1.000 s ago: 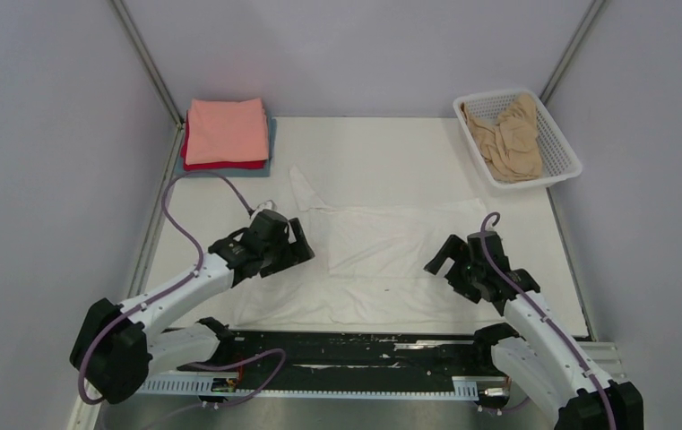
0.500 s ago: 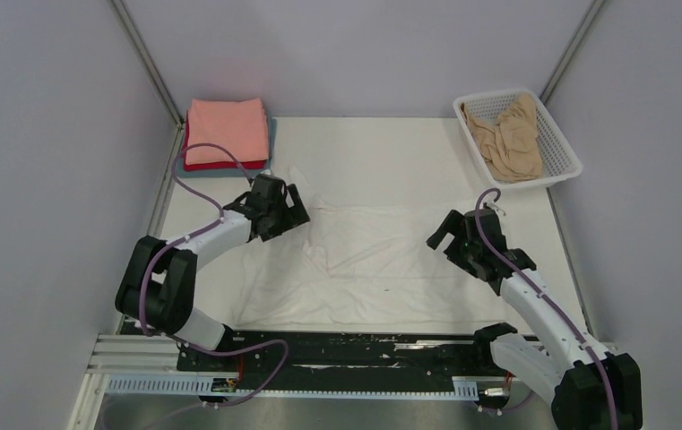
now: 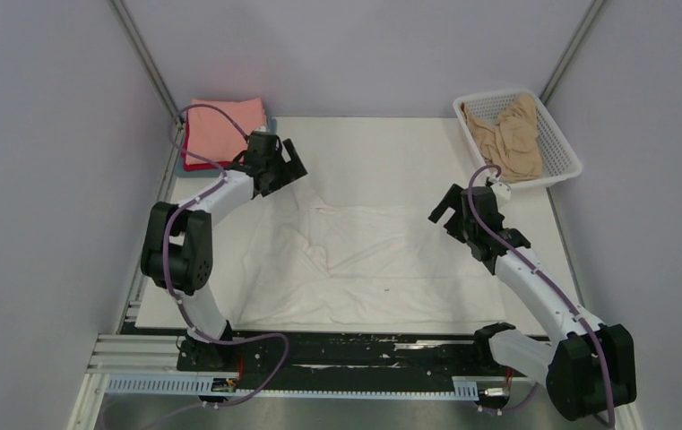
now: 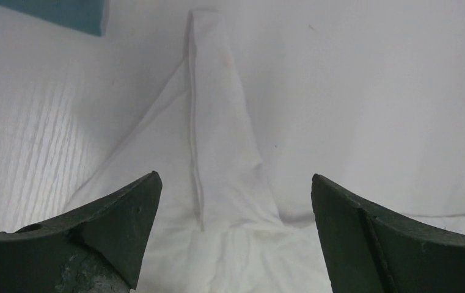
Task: Fold and stack the t-shirts
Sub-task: Grab the side of the flattened tshirt furthest away from the robot with both arms
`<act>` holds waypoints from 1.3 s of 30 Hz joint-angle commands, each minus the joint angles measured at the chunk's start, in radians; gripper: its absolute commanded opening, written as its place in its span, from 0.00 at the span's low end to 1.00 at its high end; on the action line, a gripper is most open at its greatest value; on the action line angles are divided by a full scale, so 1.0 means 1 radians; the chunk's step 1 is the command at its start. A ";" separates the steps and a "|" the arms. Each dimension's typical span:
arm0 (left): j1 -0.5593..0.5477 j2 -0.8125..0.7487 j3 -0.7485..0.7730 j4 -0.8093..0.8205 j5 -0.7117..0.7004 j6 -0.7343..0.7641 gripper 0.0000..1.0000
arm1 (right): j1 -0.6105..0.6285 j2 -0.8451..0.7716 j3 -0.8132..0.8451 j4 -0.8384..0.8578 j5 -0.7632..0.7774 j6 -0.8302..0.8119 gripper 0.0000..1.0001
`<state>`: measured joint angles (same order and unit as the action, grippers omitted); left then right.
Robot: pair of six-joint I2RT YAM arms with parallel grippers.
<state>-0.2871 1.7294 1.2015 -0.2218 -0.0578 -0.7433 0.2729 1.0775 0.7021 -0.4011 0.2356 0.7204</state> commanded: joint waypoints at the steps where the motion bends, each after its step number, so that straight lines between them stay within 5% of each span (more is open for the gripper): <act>1: 0.069 0.147 0.101 0.056 0.125 0.055 1.00 | 0.003 0.003 0.032 0.073 0.064 -0.046 1.00; 7: 0.121 0.285 0.178 0.164 0.313 0.051 0.98 | 0.001 -0.005 0.017 0.085 0.094 -0.063 1.00; 26: 0.125 0.498 0.401 0.112 0.330 0.019 0.85 | -0.005 0.012 -0.009 0.093 0.117 -0.068 1.00; 39: 0.120 0.496 0.450 0.108 0.286 0.030 0.82 | -0.006 0.042 -0.003 0.102 0.121 -0.074 1.00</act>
<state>-0.1623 2.2280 1.6207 -0.1112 0.2462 -0.7288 0.2714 1.1198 0.7002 -0.3386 0.3321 0.6662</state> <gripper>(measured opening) 0.821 0.998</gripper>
